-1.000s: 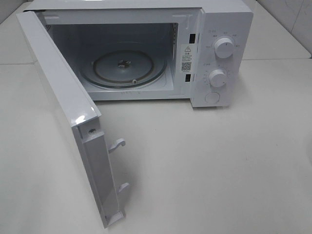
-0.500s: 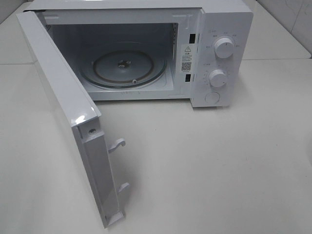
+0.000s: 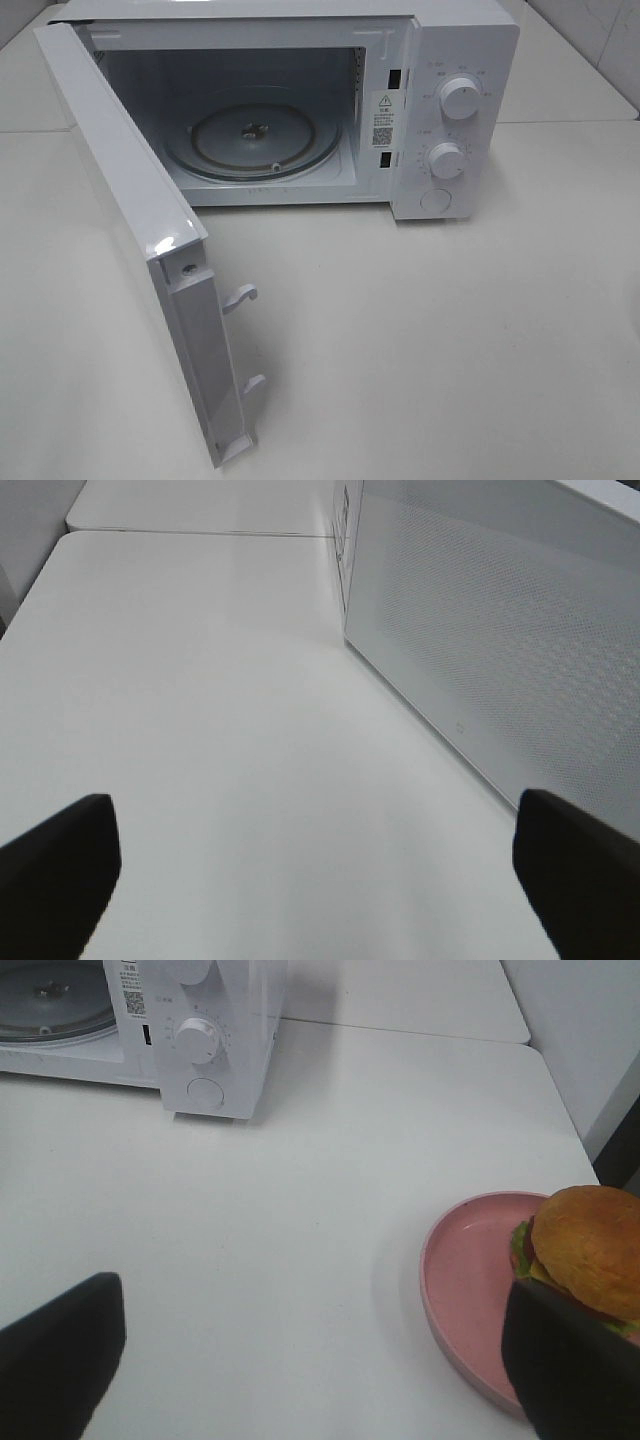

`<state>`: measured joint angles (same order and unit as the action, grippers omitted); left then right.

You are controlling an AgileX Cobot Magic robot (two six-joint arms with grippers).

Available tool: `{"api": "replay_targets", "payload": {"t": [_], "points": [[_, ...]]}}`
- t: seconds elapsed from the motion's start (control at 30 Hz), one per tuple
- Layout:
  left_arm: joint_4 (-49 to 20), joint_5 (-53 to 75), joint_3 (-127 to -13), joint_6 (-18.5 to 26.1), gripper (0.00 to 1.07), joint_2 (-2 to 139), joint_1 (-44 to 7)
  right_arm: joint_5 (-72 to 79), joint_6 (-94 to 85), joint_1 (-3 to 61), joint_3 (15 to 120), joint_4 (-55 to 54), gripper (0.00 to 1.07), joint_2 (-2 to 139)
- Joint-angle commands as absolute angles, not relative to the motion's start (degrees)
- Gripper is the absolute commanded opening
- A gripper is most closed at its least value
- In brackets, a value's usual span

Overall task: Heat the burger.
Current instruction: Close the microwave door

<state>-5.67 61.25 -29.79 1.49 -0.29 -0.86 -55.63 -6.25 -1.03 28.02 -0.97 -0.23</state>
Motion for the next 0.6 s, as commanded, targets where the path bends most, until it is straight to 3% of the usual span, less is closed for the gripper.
{"api": "replay_targets", "payload": {"t": [0.03, 0.3, 0.6], "points": [[-5.73, 61.42, -29.62, 1.38, 1.00, -0.57, -0.63, -55.41, -6.36, -1.43, 28.02, -1.38, 0.99, -1.89], [-5.73, 61.42, -29.62, 1.38, 1.00, -0.57, -0.63, -55.41, -6.36, -1.43, 28.02, -1.38, 0.87, -1.89], [-5.73, 61.42, -29.62, 1.38, 1.00, -0.57, -0.63, -55.41, -6.13, -1.43, 28.07, -1.38, 0.52, -1.89]]}}
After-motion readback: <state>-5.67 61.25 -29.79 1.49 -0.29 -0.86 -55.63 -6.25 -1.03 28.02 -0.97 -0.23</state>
